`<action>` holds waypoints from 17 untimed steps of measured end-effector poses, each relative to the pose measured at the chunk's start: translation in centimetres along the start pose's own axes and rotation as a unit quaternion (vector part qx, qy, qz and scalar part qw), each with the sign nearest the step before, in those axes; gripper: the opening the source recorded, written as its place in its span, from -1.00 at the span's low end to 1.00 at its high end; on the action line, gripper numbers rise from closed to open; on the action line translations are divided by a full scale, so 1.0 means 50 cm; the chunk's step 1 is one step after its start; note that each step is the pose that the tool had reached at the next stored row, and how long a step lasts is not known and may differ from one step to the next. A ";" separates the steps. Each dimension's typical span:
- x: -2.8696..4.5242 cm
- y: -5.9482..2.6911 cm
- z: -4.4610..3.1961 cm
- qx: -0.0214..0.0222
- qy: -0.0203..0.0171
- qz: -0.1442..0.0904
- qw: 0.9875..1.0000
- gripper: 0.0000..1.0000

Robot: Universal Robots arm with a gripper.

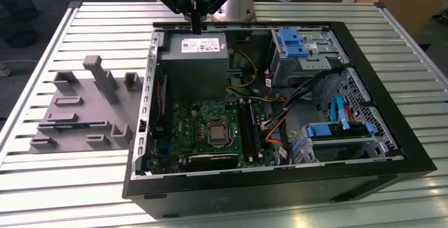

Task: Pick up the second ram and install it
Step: 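Reach for the second ram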

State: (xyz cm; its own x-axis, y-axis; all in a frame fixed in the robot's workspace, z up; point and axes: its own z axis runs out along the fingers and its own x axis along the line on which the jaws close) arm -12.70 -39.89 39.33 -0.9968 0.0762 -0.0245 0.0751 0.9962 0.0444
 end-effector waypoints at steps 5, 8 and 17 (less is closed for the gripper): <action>0.002 0.000 0.000 0.000 0.000 0.000 1.000 -0.79; 0.004 0.000 0.000 0.000 0.000 0.000 1.000 -0.79; 0.008 -0.001 0.000 0.000 0.000 0.000 1.000 -0.79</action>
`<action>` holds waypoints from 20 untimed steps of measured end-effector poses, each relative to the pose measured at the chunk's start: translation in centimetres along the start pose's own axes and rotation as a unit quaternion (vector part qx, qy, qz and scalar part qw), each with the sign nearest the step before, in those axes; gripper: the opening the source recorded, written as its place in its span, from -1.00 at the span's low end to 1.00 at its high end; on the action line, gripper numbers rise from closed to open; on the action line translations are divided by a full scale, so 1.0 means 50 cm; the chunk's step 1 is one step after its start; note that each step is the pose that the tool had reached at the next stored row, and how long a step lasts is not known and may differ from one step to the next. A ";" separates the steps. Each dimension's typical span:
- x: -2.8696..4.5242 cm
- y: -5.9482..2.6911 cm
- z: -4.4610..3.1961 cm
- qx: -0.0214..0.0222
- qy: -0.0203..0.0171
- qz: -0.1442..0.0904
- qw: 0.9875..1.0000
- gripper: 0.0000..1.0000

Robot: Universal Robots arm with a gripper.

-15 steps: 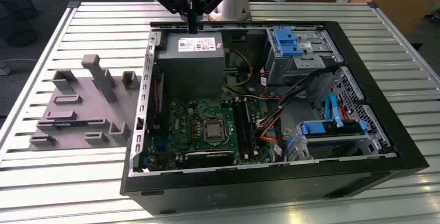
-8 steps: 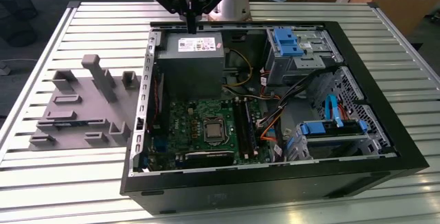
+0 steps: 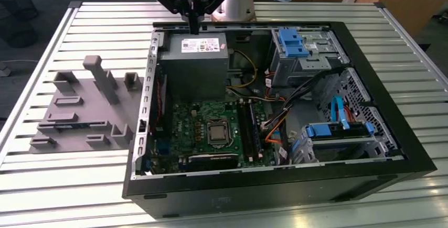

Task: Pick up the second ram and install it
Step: 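Reach for the second ram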

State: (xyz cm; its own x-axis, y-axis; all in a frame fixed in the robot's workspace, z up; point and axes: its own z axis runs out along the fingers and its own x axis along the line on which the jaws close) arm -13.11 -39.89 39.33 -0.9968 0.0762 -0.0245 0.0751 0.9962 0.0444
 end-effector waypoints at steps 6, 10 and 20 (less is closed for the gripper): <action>0.003 0.000 0.000 0.000 0.000 0.000 1.000 -0.79; 0.005 0.000 0.000 0.000 0.000 0.000 1.000 -0.79; 0.012 -0.001 0.000 0.000 0.000 0.000 1.000 -0.79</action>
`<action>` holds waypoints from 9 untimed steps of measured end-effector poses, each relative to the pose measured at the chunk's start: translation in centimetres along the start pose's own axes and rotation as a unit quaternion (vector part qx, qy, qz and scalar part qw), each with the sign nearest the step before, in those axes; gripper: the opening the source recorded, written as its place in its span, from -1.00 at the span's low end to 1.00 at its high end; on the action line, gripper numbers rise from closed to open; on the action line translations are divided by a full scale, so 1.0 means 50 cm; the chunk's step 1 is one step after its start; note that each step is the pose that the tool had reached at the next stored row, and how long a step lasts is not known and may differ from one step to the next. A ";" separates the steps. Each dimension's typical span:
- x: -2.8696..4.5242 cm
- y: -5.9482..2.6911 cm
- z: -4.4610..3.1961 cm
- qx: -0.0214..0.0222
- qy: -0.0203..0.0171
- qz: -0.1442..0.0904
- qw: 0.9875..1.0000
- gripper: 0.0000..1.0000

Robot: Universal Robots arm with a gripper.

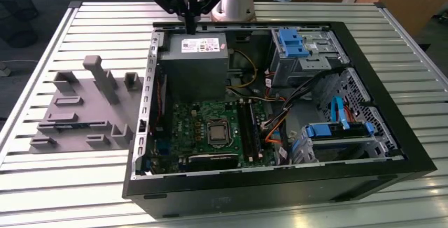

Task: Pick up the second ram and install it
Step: 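Reach for the second ram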

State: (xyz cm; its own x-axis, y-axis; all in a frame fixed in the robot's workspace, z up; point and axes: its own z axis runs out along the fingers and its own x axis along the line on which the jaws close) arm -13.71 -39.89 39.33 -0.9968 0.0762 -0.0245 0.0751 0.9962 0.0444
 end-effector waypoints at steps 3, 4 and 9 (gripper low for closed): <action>0.003 0.000 0.000 0.000 0.000 0.000 1.000 -0.79; 0.004 0.000 0.000 0.000 0.000 0.000 1.000 -0.79; 0.012 -0.001 0.000 0.000 0.000 0.000 1.000 -0.79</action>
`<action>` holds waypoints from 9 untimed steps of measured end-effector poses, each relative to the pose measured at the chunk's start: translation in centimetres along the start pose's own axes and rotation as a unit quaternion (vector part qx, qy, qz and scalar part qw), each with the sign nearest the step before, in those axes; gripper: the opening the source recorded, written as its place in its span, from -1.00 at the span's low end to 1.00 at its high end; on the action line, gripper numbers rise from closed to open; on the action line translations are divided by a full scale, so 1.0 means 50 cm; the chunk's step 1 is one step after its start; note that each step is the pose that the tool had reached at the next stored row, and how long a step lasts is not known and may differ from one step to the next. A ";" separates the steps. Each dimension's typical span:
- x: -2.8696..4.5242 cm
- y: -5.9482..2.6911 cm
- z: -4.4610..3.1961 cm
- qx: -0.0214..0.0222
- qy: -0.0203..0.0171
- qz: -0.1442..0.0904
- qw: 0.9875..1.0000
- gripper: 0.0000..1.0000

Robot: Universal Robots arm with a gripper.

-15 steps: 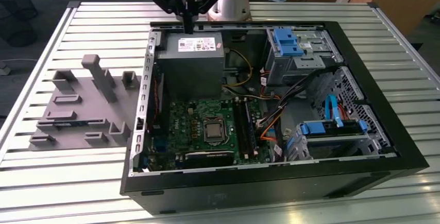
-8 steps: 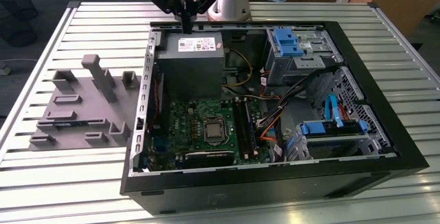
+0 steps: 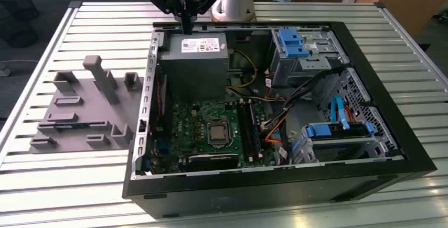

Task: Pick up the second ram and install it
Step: 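Reach for the second ram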

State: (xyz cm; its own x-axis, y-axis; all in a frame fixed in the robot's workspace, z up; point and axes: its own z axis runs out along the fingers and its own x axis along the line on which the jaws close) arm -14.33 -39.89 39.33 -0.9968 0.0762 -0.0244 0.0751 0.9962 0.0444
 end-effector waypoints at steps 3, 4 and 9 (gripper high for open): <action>0.005 0.000 0.000 0.000 0.000 0.000 1.000 -0.79; 0.006 0.000 0.000 0.000 0.000 0.000 1.000 -0.79; 0.014 -0.001 0.000 0.000 0.000 0.000 1.000 -0.79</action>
State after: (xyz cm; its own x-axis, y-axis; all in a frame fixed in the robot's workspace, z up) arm -15.02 -39.89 39.33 -0.9968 0.0762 -0.0245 0.0751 0.9962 0.0444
